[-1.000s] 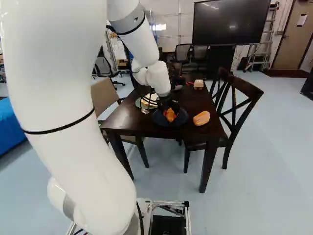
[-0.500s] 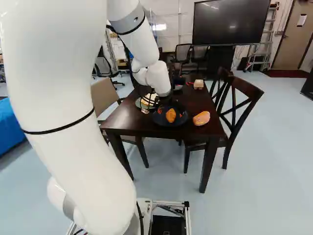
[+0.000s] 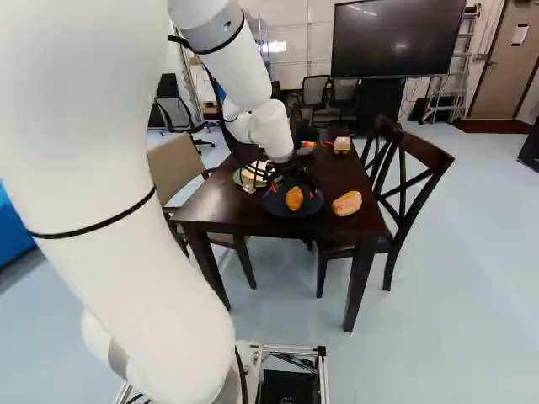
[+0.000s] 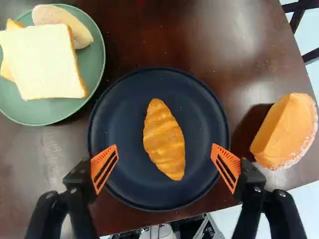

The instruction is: Move the croissant to the empty plate

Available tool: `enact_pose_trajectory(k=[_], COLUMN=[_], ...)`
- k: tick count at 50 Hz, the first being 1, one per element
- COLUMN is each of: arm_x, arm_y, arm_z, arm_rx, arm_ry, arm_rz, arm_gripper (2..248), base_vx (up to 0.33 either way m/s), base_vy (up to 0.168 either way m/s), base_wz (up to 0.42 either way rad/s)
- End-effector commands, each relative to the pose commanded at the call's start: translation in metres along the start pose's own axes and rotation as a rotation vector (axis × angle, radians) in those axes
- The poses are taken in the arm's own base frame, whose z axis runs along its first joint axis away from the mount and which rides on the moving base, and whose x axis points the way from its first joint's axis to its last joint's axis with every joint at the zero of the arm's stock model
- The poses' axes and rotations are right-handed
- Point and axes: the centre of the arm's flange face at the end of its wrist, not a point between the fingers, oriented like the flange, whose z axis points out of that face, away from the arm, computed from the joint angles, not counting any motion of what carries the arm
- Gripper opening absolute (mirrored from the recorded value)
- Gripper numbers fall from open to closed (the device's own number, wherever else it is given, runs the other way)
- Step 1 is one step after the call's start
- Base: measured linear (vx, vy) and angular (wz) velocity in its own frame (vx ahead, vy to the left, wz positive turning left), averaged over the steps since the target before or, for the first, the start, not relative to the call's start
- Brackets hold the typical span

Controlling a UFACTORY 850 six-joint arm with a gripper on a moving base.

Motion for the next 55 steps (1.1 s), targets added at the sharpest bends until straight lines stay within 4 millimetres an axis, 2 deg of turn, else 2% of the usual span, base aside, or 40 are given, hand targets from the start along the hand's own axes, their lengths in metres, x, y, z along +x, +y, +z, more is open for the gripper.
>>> enact_pose_trajectory(k=[55], arm_x=[0.010], arm_y=[-0.006], arm_z=[-0.066], arm_rx=[0.006], arm_ry=[-0.015], arm_rz=[-0.012], arm_gripper=[247], base_vx=[0.000], base_vy=[0.000], base_wz=[0.000])
